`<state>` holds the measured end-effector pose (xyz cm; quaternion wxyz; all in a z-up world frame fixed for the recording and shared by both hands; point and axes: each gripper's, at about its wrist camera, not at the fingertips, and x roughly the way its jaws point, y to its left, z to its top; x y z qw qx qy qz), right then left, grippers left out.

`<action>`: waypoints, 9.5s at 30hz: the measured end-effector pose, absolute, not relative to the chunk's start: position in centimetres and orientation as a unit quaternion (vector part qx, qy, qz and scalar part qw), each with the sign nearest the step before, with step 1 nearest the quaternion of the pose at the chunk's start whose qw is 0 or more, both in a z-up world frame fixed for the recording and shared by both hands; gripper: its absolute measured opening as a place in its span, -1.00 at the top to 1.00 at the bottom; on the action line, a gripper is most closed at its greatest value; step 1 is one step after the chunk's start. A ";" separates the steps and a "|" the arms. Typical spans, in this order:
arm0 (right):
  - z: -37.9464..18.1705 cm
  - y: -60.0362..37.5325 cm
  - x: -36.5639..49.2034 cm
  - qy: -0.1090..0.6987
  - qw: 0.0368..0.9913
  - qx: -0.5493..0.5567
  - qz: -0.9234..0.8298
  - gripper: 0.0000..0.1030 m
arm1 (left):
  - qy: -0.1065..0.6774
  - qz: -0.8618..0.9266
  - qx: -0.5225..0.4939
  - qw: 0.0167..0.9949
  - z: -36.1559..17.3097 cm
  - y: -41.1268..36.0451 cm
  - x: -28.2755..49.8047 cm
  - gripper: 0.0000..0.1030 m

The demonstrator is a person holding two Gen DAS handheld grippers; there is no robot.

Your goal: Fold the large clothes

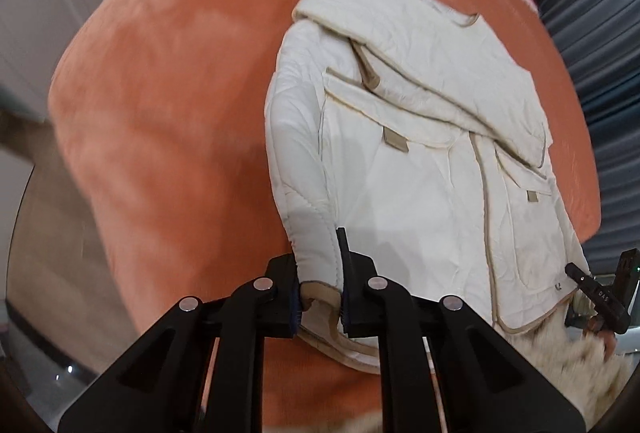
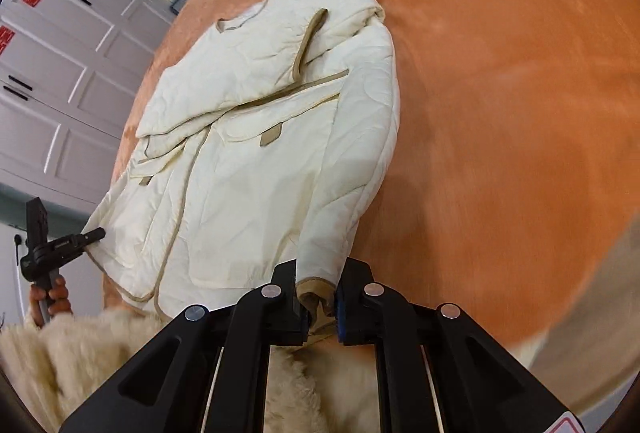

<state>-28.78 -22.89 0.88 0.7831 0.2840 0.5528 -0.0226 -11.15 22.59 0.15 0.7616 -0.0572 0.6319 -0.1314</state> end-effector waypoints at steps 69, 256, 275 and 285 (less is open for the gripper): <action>0.8 -31.5 6.4 0.367 0.893 0.222 -0.136 0.81 | 0.492 -0.055 -0.060 0.867 -0.4 10.9 22.3 0.79; 10.3 -12.1 -8.6 0.447 0.883 0.133 0.056 -0.27 | 0.510 -0.204 -0.021 0.835 2.9 3.8 -5.4 -0.52; 3.7 -16.5 -14.0 0.516 0.844 0.144 -0.034 0.82 | 0.541 -0.195 -0.035 0.818 0.6 4.2 -3.6 -0.46; -2.1 -16.4 -12.5 0.566 0.813 0.125 -0.055 0.82 | 0.569 -0.175 0.027 0.803 -2.7 0.9 -3.7 -0.51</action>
